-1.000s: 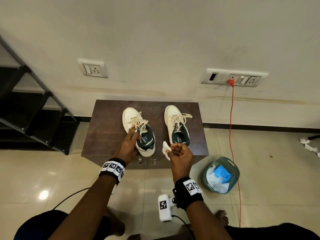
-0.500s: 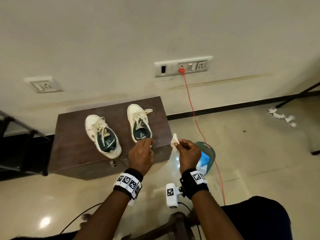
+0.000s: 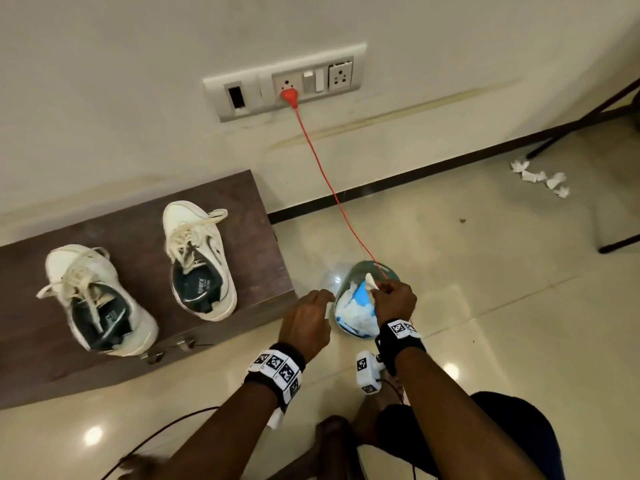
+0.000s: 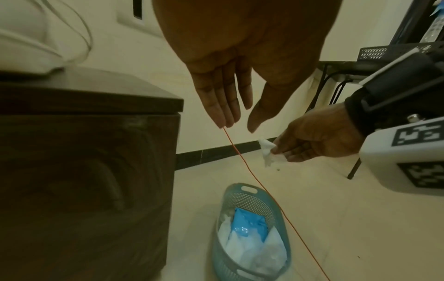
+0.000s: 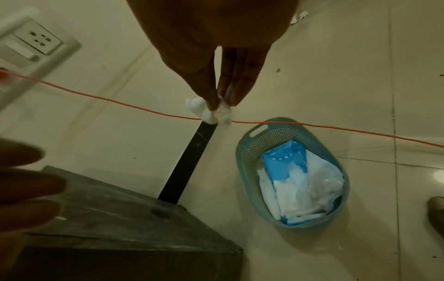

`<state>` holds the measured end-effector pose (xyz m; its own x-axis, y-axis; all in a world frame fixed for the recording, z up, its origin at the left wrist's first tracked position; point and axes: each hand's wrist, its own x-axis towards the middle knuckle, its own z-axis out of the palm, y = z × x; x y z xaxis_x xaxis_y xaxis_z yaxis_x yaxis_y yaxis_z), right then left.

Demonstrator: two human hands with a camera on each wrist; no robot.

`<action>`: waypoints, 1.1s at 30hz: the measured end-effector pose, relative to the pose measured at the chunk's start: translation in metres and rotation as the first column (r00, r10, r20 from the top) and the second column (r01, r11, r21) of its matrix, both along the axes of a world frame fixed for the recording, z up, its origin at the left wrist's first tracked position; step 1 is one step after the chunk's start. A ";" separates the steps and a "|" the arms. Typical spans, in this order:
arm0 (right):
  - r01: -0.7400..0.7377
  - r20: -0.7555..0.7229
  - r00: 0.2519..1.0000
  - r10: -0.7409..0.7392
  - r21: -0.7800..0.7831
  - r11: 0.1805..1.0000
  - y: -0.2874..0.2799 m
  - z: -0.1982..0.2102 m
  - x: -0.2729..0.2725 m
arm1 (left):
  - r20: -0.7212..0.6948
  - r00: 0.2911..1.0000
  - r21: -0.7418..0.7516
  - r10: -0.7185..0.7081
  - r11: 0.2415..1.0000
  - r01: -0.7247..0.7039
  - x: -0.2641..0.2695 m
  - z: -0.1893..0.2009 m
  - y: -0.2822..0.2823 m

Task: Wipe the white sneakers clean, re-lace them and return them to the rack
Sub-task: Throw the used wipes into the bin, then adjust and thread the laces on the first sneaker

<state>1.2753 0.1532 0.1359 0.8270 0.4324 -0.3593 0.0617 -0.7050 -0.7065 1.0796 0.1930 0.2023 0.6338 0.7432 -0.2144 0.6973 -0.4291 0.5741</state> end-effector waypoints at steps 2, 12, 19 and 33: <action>0.001 -0.002 1.000 -0.001 -0.037 0.999 0.003 -0.016 0.012 | -0.017 0.999 -0.015 -0.033 0.999 0.033 0.021 -0.017 0.005; 0.042 -0.047 0.998 -0.050 -0.163 0.986 0.011 -0.062 0.046 | -0.105 0.966 -0.081 -0.235 0.971 0.227 0.060 -0.068 0.015; 0.049 -0.052 0.997 -0.056 -0.131 0.990 0.000 -0.034 0.023 | -0.058 0.981 0.007 -0.183 0.983 0.184 0.034 -0.026 0.019; -0.449 0.089 0.887 0.453 0.391 0.803 0.096 0.119 -0.202 | 0.319 0.834 0.302 0.450 0.786 -0.540 -0.138 0.091 0.036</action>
